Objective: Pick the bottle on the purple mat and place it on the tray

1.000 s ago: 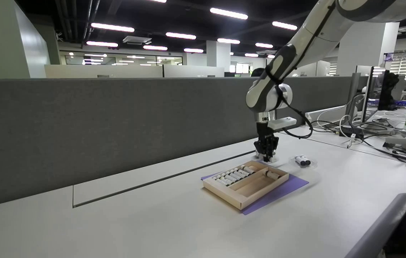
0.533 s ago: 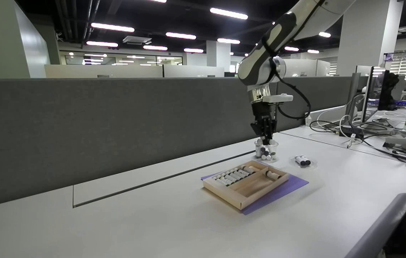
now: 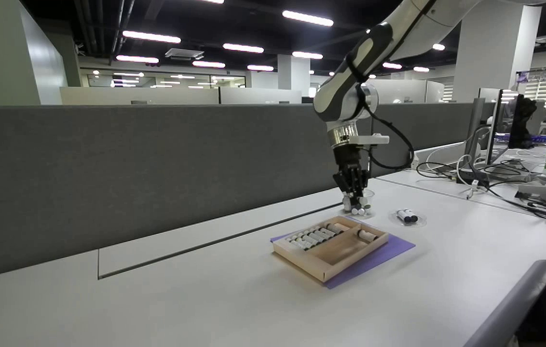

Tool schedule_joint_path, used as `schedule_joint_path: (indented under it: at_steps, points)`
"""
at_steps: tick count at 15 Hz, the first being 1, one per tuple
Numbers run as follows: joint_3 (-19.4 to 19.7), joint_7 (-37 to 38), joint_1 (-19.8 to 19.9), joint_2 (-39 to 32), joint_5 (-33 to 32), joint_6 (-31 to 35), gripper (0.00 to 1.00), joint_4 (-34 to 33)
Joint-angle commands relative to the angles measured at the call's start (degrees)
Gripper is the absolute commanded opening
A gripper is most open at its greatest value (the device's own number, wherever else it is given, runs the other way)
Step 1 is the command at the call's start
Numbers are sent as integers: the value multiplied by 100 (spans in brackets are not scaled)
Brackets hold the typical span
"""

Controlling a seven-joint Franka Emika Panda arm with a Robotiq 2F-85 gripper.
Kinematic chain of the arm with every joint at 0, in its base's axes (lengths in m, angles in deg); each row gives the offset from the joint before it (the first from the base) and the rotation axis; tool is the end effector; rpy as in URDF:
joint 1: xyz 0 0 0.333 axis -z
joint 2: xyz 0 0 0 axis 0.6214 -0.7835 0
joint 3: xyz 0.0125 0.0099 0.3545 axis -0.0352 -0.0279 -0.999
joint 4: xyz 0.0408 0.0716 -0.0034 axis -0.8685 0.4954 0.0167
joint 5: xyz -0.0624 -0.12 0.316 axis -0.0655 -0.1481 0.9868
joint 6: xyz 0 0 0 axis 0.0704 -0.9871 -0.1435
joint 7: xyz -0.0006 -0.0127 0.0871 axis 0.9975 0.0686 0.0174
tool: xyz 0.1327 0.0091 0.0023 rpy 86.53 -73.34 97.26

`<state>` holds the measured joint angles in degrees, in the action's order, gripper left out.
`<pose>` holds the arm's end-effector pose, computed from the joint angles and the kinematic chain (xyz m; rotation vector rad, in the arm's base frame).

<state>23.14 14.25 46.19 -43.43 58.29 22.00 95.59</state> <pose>0.6479 -0.0971 0.2133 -3.0167 -0.0242 0.5551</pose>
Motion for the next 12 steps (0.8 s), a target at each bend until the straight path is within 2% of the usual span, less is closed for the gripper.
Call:
schedule_joint_path:
  at_steps: [1,12]
  points:
    - [-61,-104,-9,-174,-21,365,5,-32]
    - [-107,-334,-10,-586,-78,1070,5,-90]
